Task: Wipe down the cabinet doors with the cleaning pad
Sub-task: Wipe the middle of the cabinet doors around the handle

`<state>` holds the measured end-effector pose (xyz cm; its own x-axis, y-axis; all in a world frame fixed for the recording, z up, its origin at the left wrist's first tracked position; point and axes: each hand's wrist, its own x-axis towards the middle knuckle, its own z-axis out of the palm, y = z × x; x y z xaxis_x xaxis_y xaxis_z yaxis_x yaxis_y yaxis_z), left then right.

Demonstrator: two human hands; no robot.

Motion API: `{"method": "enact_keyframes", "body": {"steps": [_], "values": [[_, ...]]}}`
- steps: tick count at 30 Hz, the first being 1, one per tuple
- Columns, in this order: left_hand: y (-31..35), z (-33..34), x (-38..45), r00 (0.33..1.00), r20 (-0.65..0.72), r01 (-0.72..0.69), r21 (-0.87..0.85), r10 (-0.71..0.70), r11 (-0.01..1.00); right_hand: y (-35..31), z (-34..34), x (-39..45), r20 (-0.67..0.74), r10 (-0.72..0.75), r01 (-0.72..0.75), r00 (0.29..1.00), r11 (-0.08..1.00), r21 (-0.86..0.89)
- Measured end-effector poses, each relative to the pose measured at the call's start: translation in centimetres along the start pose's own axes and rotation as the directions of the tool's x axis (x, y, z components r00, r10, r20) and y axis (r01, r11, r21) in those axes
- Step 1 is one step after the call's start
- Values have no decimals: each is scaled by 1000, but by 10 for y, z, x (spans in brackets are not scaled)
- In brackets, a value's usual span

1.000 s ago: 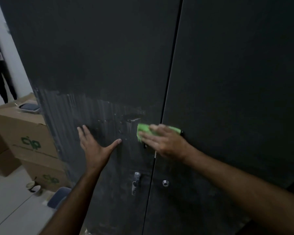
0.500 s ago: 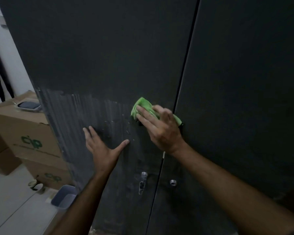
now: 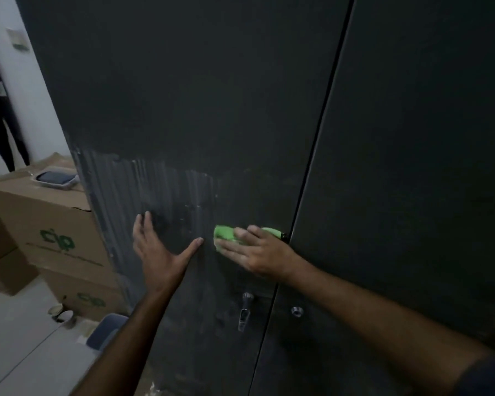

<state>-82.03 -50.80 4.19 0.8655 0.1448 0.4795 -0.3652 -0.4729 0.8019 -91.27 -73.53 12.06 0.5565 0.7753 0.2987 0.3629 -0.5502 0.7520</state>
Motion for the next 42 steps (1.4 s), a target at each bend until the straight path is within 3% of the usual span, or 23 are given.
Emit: {"method": "enact_keyframes", "body": {"steps": [1, 3, 5, 7, 8, 9, 11, 13, 14, 16, 18, 20, 23, 25, 26, 28, 31, 32, 34, 36, 37, 40, 42], "values": [[-4, -6, 6, 1000, -16, 13, 8, -13, 1000, 0, -2, -1, 88, -70, 72, 994, 997, -15], [-9, -15, 17, 999, -21, 39, 20, -39, 999, 22, -4, 14, 55, -96, 99, 994, 994, -52], [-12, -20, 27, 999, -7, 39, 36, -39, 999, 45, -7, 36, -119, 113, -111, 986, 994, 21], [-14, -22, 32, 999, 13, 41, 50, -41, 998, 50, -7, 50, -276, 369, -343, 888, 929, 140], [-14, -23, 33, 999, 19, 38, 52, -39, 998, 41, -4, 52, -304, 406, -375, 862, 913, 159], [-14, -23, 34, 999, 21, 34, 54, -35, 998, 26, 0, 50, -273, 367, -342, 889, 930, 137], [-16, -26, 36, 999, 26, 30, 54, -31, 998, -9, 9, 38, -96, 98, -93, 991, 994, 52], [-20, -29, 38, 999, 36, 8, 42, -9, 999, -18, 8, 32, 82, -58, 54, 995, 998, 41], [-24, -31, 37, 999, 48, -9, 34, 7, 999, -9, 8, 38, 81, -66, 65, 994, 998, 14], [-34, -35, 40, 997, 59, -54, 35, 52, 998, 13, 6, 58, -38, 81, -80, 996, 997, 19], [-43, -39, 44, 997, 42, -67, 60, 64, 996, 29, 4, 80, -218, 344, -332, 913, 939, 90], [-47, -41, 48, 998, 12, -58, 73, 57, 996, 16, 8, 91, -267, 446, -424, 854, 895, 138], [-50, -43, 55, 998, 22, -60, 71, 58, 996, -21, 14, 84, 12, 92, -93, 996, 995, 29], [-52, -42, 56, 998, 27, -65, 81, 63, 995, -13, 7, 85, 142, -45, 47, 989, 999, -9], [-53, -41, 55, 997, 32, -68, 83, 65, 994, -1, 5, 91, 105, -44, 48, 993, 998, -36], [-55, -40, 55, 997, 34, -68, 78, 66, 995, 23, -1, 108, -56, 146, -146, 988, 989, 1], [-53, -41, 55, 997, 22, -71, 70, 70, 995, 28, -2, 127, -262, 446, -418, 856, 895, 157], [-53, -41, 55, 997, 19, -78, 68, 77, 995, 16, 0, 128, -246, 421, -392, 873, 906, 158], [-55, -43, 56, 995, 34, -93, 62, 91, 994, -15, 8, 120, -44, 138, -136, 989, 989, 56], [-60, -47, 57, 991, 60, -122, 50, 119, 991, -30, 10, 111, 256, -105, 100, 961, 994, 32], [-63, -50, 58, 988, 73, -141, 55, 136, 989, -24, 10, 115, 268, -126, 128, 955, 992, 11], [-74, -55, 63, 981, 85, -183, 76, 177, 980, 9, 10, 141, -30, 140, -138, 990, 989, 49], [-78, -57, 66, 975, 81, -215, 84, 209, 973, 20, 7, 152, -213, 361, -334, 908, 930, 154]]}}
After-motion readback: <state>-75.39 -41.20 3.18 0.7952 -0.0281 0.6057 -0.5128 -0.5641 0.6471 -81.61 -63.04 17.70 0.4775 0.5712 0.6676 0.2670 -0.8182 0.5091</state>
